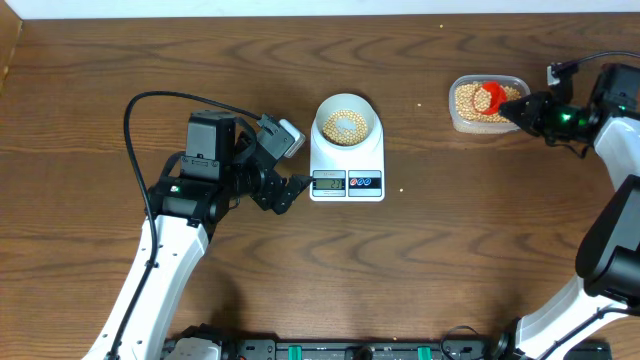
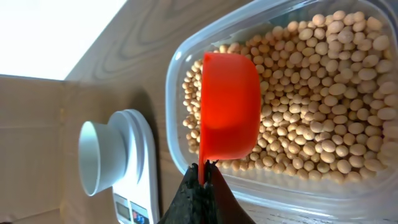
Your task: Scoop item into bowl and weigh 50g on scale
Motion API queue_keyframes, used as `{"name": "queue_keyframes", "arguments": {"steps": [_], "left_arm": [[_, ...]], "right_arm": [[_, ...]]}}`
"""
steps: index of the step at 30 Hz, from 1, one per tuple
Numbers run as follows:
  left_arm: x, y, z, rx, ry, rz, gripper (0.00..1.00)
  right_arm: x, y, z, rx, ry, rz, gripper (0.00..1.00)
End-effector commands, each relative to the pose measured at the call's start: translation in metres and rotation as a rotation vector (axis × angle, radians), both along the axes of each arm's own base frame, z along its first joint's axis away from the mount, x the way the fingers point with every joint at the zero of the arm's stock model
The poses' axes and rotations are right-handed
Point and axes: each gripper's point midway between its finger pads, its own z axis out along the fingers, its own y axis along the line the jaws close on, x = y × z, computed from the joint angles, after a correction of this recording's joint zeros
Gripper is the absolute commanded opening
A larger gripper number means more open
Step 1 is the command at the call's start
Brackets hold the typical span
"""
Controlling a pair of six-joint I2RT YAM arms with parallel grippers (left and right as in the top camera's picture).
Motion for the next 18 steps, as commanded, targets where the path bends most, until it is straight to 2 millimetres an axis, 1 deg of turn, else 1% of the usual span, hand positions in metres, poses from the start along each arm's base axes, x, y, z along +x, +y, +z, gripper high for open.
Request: {"name": "queue_keyframes", "arguments": {"steps": [1,18], "left_arm": [[-0.002,0.0,0.001,-0.007,0.001,0.002,0.89],[-0.002,0.0,0.001,-0.007,0.001,0.002,0.89]], "right_arm": [[-0.005,0.001,0.004,0.094,-0.009,0.016,0.01],[-0.011,-0.006,0.027,0.221,-0.083,0.046,0.01]]}}
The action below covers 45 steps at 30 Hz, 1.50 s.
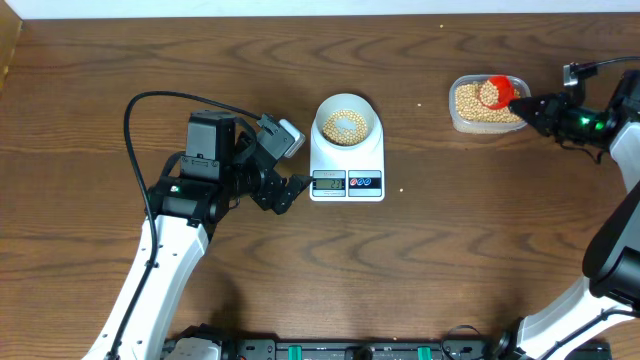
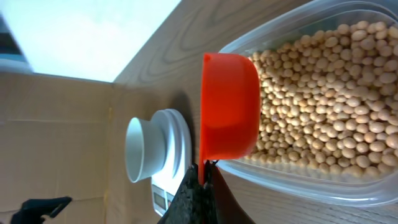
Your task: Scoop item into bowl and weigh 50g on scale
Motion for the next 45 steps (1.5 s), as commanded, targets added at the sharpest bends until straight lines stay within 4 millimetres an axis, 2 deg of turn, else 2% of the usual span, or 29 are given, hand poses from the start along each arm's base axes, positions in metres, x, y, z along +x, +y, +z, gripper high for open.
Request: {"name": "queue_keyframes", "arguments": {"steps": [1,20,28,35,45], "left_arm": [[-0.002,0.0,0.001,-0.007,0.001,0.002,0.89],[-0.002,0.0,0.001,-0.007,0.001,0.002,0.89],[-0.002,0.0,0.001,-0.007,0.001,0.002,0.89],[-0.002,0.0,0.001,-0.007,0.001,0.002,0.89],[-0.002,0.0,0.001,-0.007,0.001,0.002,0.89]], "right_arm": [[-0.004,0.002,0.002,0.06,-0.017,0.023,0.01],[-0.008,0.01,0.017,0.139,-0.063,0.071,0.01],[-0.01,0.019,0.025,0.16,-0.121,0.124,0.01],[-0.01,0.041,0.025,0.158,-0.125,0.178,0.01],[-0.007,0.096,0.029,0.204,-0.066,0.269,0.01]]}}
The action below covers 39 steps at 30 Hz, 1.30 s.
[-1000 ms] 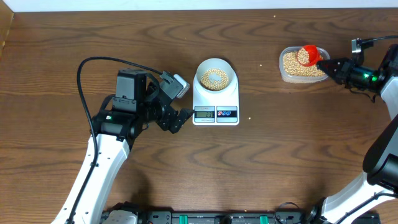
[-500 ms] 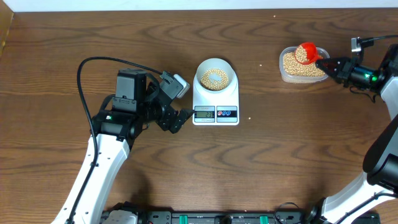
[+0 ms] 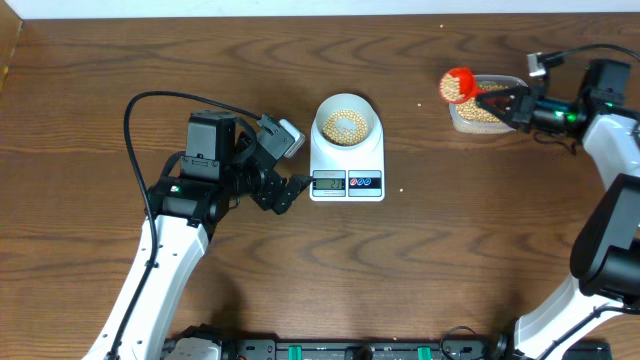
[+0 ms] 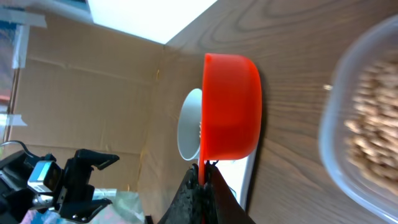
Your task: Scoop item into bowl and weigh 50g on scale
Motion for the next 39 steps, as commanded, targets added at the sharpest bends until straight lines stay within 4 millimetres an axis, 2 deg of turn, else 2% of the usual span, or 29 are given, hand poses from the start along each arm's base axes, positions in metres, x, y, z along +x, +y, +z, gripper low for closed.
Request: {"name": "queue_keyframes", "arguments": {"steps": [1,7,14,23,29,39], "left_arm": [[-0.002,0.0,0.001,-0.007,0.001,0.002,0.89],[-0.002,0.0,0.001,-0.007,0.001,0.002,0.89],[-0.002,0.0,0.001,-0.007,0.001,0.002,0.89],[-0.002,0.0,0.001,-0.007,0.001,0.002,0.89],[-0.002,0.0,0.001,-0.007,0.001,0.002,0.89],[-0.002,0.0,0.001,-0.007,0.001,0.002,0.89]], "right_arm": [[-0.002,0.022,0.0,0.055,0.043,0.047,0.01],[-0.001,0.054,0.004,0.067,0.05,0.102,0.01],[-0.008,0.095,0.003,0.05,0.054,0.183,0.01],[-0.013,0.144,0.001,-0.011,-0.018,0.263,0.01],[-0.012,0.158,-0.009,-0.079,-0.025,0.255,0.01],[-0.015,0.17,-0.011,-0.154,-0.222,0.334,0.01]]}}
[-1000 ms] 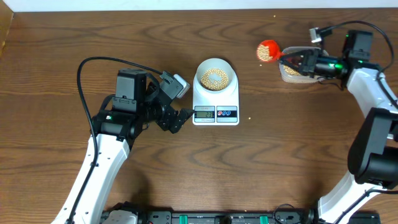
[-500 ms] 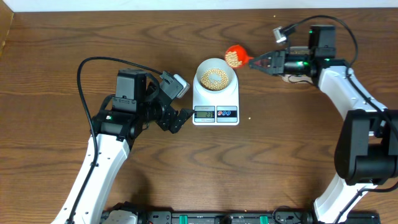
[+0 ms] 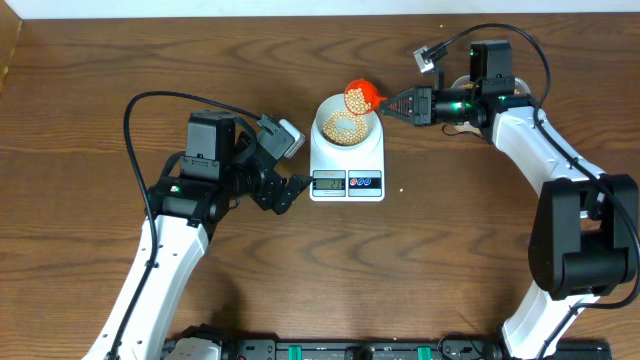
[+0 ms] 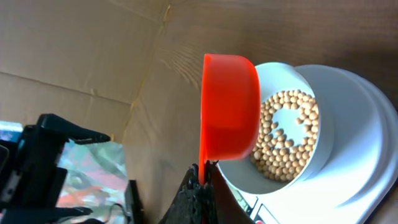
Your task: Scoop item into bowl and weigh 50g on scale
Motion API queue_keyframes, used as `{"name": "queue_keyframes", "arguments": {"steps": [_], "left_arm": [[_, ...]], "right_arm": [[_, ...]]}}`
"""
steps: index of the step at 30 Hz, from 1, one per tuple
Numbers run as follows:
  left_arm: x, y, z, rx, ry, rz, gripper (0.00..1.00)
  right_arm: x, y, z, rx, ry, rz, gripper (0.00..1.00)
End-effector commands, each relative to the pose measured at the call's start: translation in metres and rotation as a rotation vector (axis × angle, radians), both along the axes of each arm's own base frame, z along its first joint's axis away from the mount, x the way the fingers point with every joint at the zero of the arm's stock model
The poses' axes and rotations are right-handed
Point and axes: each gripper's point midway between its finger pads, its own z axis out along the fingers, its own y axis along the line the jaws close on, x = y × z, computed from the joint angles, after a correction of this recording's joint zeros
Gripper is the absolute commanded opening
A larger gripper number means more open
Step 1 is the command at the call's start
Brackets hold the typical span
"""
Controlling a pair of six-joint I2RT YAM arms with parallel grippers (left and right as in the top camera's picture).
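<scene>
A white bowl (image 3: 348, 126) part-filled with pale beans stands on the white scale (image 3: 347, 172). My right gripper (image 3: 397, 104) is shut on the handle of a red scoop (image 3: 360, 97), which holds beans and hangs over the bowl's upper right rim. In the right wrist view the red scoop (image 4: 230, 106) shows side-on beside the bowl (image 4: 292, 140), its handle pinched in the right gripper (image 4: 203, 175). My left gripper (image 3: 290, 192) rests just left of the scale's display, jaws slightly apart with nothing between them.
The clear bean container is mostly hidden behind my right arm (image 3: 505, 105) at the back right. A few stray beans lie on the wooden table (image 3: 403, 189). A black cable loops off the left arm (image 3: 190, 190).
My right gripper has carried the red scoop left from beside the bean container to above the bowl on the scale. The left arm has not moved.
The scoop sat in the bean container, held by my right gripper. Then it was lifted with beans at the container's edge, then held just left of the container, and now it hangs over the bowl. The left arm stayed beside the scale throughout.
</scene>
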Motion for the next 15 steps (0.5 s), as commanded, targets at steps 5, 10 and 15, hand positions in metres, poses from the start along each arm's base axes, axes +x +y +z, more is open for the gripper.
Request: {"name": "queue_keyframes", "arguments": {"steps": [5,10,15], "left_arm": [[-0.002,0.0,0.001,-0.007,0.001,0.002,0.89],[-0.002,0.0,0.001,-0.007,0.001,0.002,0.89],[-0.002,0.0,0.001,-0.007,0.001,0.002,0.89]], "right_arm": [[0.006,0.004,-0.021,-0.129,-0.176,0.023,0.01],[0.007,0.007,-0.024,-0.179,-0.274,0.055,0.01],[0.004,0.018,-0.028,-0.223,-0.38,0.11,0.01]]}}
